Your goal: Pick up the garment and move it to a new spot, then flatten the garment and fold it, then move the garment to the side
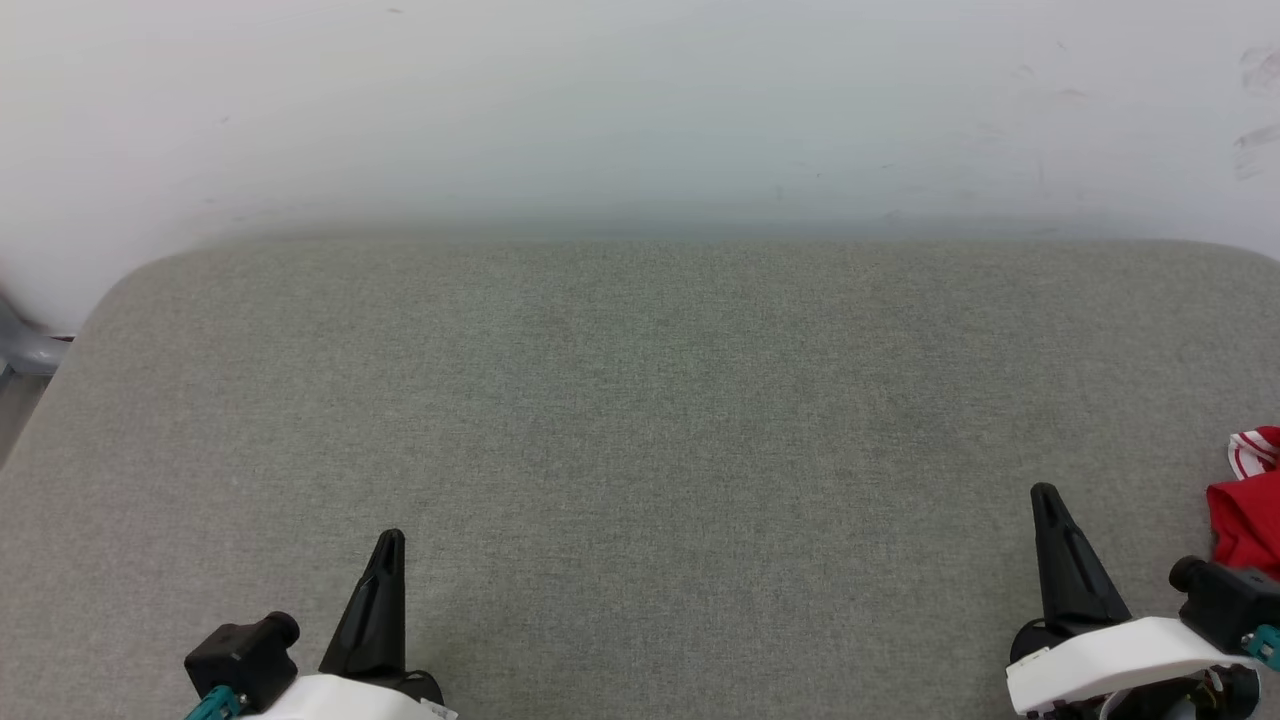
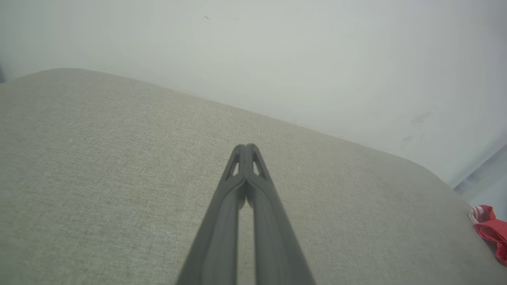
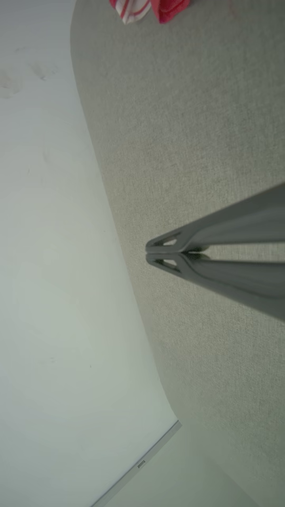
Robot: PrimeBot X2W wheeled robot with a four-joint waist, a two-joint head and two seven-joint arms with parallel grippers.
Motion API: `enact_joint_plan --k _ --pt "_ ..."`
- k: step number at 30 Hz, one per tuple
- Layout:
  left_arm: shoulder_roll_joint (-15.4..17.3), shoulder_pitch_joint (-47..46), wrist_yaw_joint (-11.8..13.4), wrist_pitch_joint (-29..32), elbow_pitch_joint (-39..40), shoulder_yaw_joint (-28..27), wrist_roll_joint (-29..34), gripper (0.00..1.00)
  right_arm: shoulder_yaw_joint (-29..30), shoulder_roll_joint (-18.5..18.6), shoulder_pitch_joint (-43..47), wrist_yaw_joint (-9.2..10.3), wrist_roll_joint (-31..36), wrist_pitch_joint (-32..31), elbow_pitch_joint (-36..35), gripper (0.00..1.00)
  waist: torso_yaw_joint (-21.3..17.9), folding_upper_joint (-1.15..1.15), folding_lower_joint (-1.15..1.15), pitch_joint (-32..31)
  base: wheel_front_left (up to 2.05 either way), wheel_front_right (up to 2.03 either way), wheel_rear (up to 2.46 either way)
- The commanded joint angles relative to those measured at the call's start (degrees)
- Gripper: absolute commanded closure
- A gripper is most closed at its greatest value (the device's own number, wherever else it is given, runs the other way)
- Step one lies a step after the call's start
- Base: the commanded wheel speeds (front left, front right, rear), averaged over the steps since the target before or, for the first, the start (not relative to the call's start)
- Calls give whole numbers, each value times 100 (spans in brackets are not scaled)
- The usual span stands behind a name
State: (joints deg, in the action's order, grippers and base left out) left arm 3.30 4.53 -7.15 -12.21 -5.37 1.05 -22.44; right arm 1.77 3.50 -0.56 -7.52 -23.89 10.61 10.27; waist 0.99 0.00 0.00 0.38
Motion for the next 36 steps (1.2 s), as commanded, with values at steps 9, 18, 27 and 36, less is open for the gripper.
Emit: enact_joint_plan --k 9,18,27,36 --pt "80 -289 -14 215 -74 -70 -1087 100 86 -13 -194 1 -1023 -238 -16 100 -8 0 0 -2 0 0 0" --pt "102 -391 -20 376 -175 -103 -1827 100 133 -19 -248 1 -1714 -414 29 100 -15 0 0 -4 0 0 0" --pt "116 -486 -24 544 -256 -150 -2575 100 183 -26 -296 2 -2419 -595 75 100 -23 0 0 -5 0 0 0" --pt "121 -580 -28 710 -337 -200 -3253 100 227 -33 -349 2 -3066 -759 117 100 -31 0 0 -7 0 0 0"
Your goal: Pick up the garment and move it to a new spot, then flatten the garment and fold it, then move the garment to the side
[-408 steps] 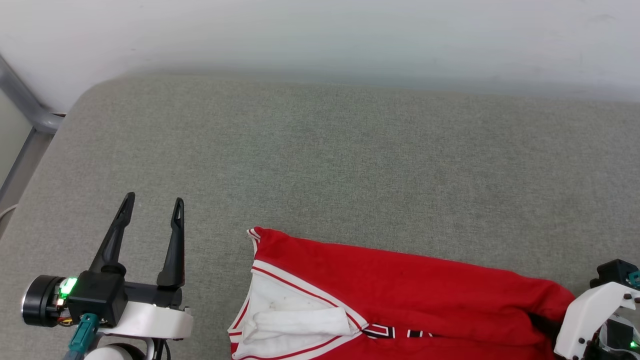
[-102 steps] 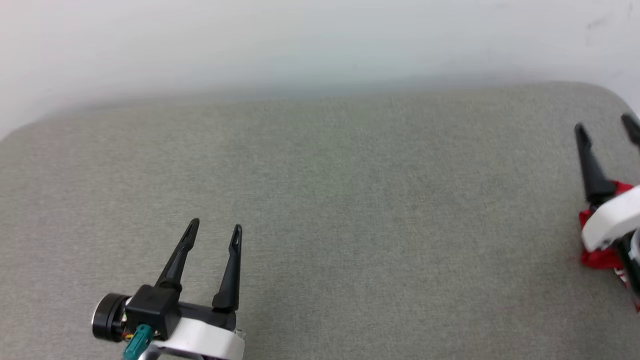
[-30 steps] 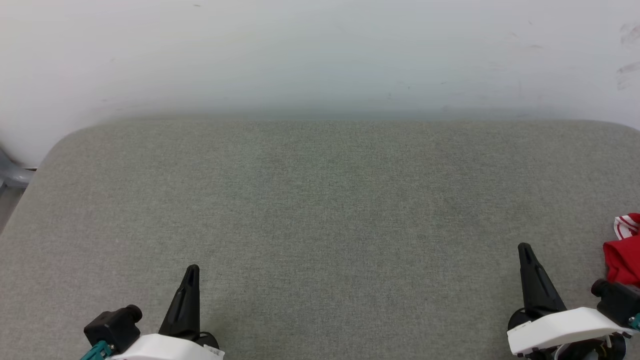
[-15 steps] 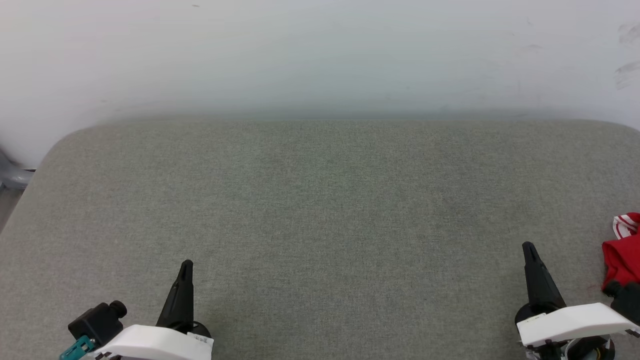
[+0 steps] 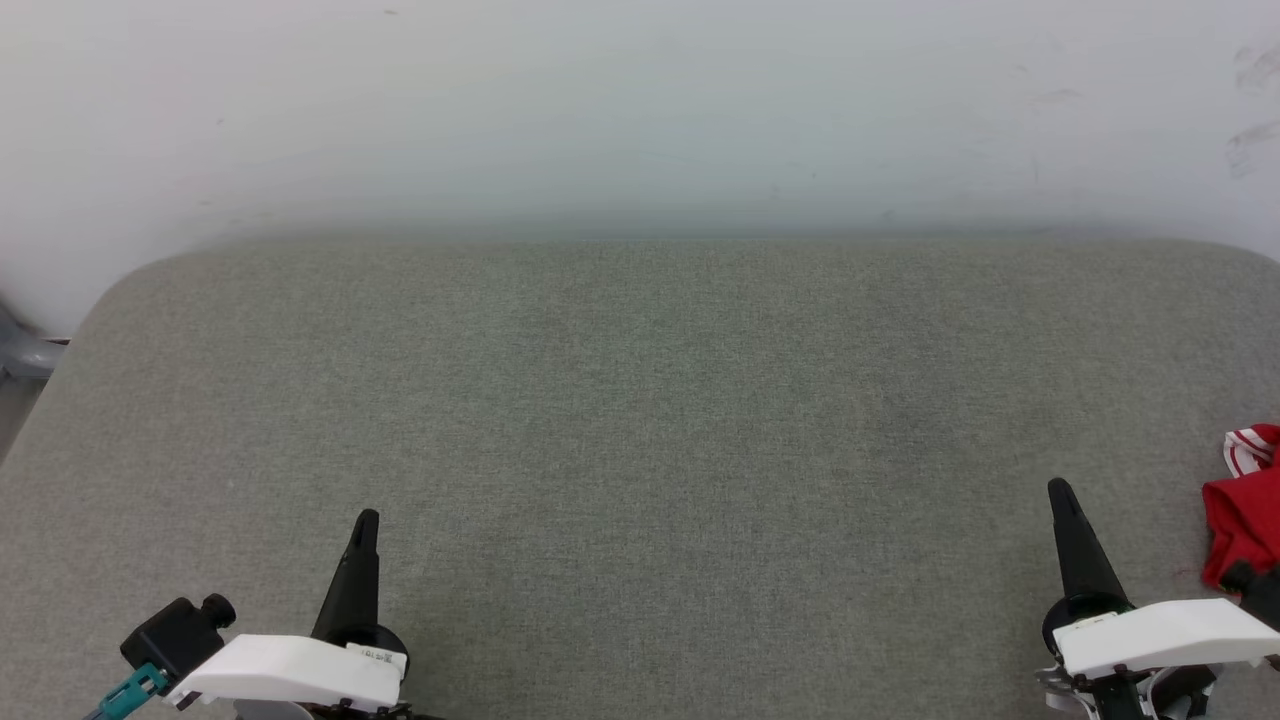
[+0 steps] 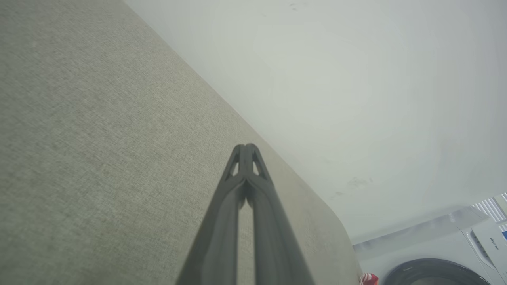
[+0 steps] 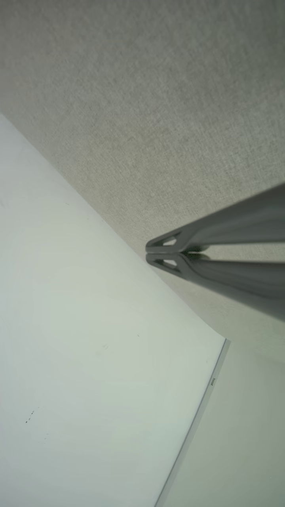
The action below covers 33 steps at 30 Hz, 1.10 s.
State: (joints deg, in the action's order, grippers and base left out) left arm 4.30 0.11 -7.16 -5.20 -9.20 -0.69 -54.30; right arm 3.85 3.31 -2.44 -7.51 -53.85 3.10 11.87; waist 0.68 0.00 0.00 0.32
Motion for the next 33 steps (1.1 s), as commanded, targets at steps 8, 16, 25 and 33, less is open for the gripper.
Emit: enact_joint_plan --k 8,16,25,33 --pt "24 -212 -30 141 -26 -73 -615 100 55 -19 -194 1 -596 -145 -7 100 -7 0 0 -1 0 0 0" --pt "23 -271 -30 269 -91 -111 -1123 100 88 -24 -227 1 -1084 -267 24 100 -14 0 0 -3 0 0 0" --pt "20 -352 -34 408 -160 -163 -1644 100 125 -29 -274 2 -1590 -402 56 100 -22 0 0 -4 0 0 0" --pt "14 -409 -34 522 -222 -212 -2079 100 156 -34 -291 2 -2012 -512 85 100 -29 0 0 -6 0 0 0"
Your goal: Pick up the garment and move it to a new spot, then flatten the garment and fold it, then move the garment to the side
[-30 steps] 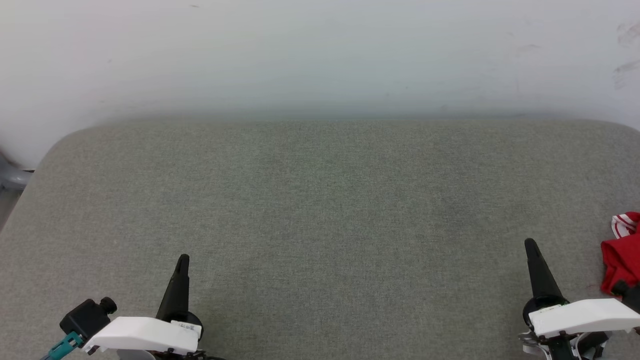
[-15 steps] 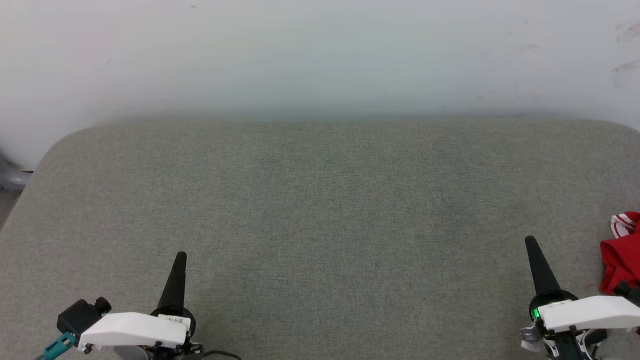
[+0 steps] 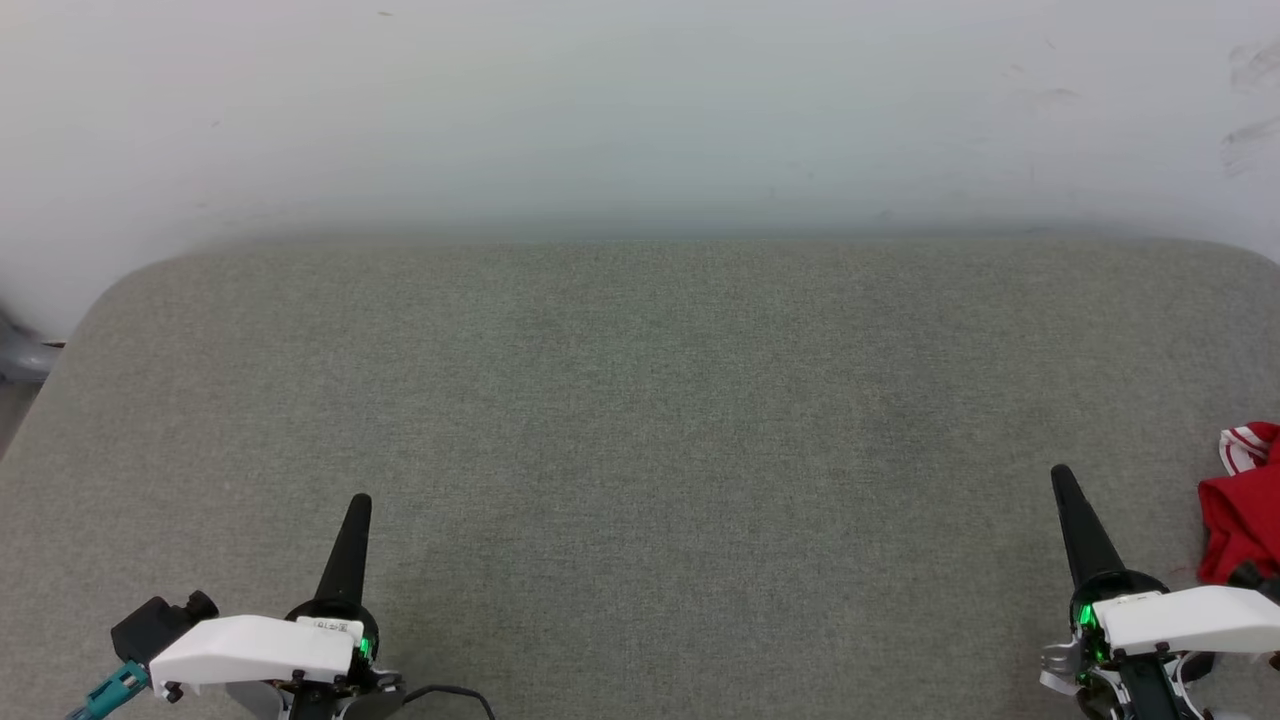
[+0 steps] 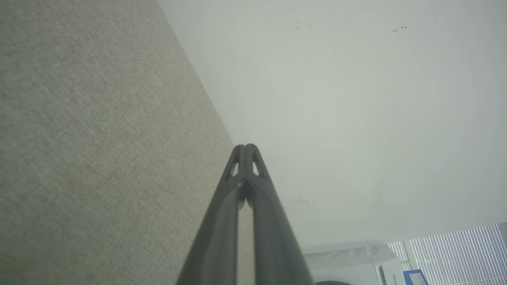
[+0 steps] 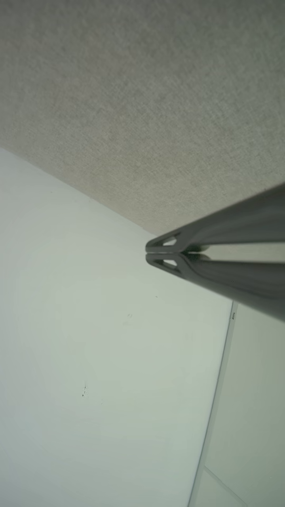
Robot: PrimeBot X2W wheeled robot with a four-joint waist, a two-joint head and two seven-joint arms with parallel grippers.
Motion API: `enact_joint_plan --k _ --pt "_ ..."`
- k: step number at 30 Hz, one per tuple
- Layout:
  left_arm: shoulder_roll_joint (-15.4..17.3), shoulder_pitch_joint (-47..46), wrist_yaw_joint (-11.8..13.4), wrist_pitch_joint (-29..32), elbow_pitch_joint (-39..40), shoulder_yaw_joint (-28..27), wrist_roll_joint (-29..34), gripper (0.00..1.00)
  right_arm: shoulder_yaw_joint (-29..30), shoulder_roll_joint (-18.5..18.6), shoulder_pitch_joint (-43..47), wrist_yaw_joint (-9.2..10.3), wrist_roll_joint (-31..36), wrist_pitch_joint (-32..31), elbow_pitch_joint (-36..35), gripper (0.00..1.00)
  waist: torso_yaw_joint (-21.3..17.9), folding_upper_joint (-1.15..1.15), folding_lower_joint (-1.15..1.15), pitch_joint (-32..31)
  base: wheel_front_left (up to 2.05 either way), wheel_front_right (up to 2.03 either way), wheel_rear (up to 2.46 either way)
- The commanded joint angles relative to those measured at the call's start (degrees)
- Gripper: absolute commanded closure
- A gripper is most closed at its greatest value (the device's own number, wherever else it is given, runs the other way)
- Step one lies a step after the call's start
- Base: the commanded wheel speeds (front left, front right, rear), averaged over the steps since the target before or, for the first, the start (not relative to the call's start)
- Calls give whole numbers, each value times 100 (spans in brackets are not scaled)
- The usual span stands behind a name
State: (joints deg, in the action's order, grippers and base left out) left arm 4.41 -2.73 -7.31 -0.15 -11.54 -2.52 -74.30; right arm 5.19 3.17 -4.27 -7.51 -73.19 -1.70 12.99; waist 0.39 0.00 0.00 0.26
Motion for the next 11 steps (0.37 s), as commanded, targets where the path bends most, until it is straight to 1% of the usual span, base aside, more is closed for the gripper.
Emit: enact_joint_plan --k 1,11 --pt "3 -131 -17 36 3 -35 -132 100 25 -21 -112 2 -130 -39 -22 100 -1 0 0 0 0 0 0" --pt "-8 -185 -20 168 -64 -88 -619 100 59 -27 -145 3 -610 -166 15 100 -10 0 0 -2 0 0 0"
